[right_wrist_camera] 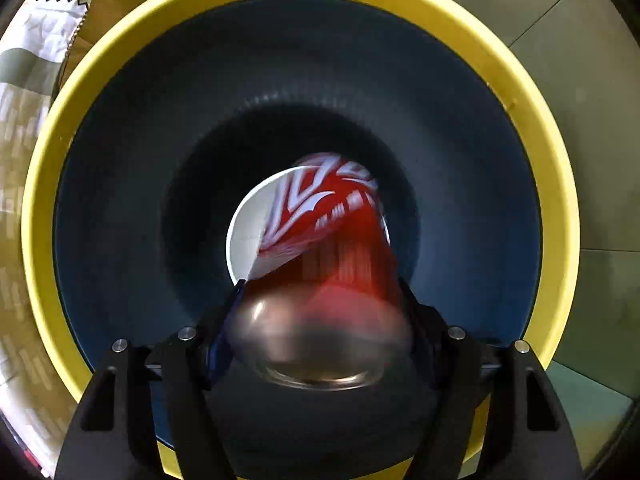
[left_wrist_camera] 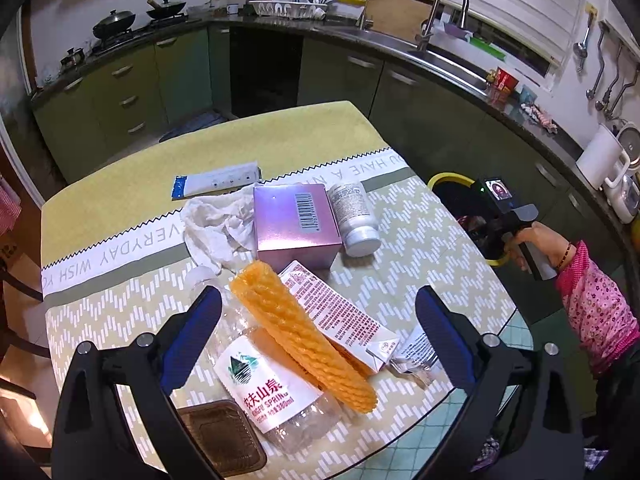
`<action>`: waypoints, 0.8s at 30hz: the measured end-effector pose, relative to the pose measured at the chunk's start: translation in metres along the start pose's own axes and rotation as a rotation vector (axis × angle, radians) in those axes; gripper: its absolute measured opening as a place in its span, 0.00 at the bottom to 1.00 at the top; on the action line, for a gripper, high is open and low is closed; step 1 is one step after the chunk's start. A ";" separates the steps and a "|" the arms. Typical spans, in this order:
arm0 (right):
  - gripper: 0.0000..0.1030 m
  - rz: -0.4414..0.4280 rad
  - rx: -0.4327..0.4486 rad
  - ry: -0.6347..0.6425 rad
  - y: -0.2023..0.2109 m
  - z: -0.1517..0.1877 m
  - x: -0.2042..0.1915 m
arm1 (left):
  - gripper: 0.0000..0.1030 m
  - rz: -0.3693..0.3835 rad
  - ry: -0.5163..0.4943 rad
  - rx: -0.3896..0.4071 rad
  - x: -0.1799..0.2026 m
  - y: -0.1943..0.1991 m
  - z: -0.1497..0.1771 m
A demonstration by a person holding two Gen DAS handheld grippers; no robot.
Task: Collect trash
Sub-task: 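Drop the red can into the bin with the right tool, then grasp the pink box with the left tool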
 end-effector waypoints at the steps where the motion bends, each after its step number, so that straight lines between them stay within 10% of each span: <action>1: 0.68 -0.002 0.002 0.000 0.001 0.001 0.000 | 0.90 0.000 -0.008 -0.004 0.002 -0.002 -0.002; 24: 0.68 -0.141 0.279 0.172 0.150 0.092 -0.055 | 0.92 -0.136 -0.027 -0.241 0.010 -0.104 -0.065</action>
Point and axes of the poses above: each gripper's, at about its wrist camera, not at the fingertips, and y roughly against the way its jaws point, x to its right, z to its underside, the point moved 5 cm from there along -y, roughly the way its jaws point, and after that the axes turned 7 degrees about -z, right-handed, at the moved point
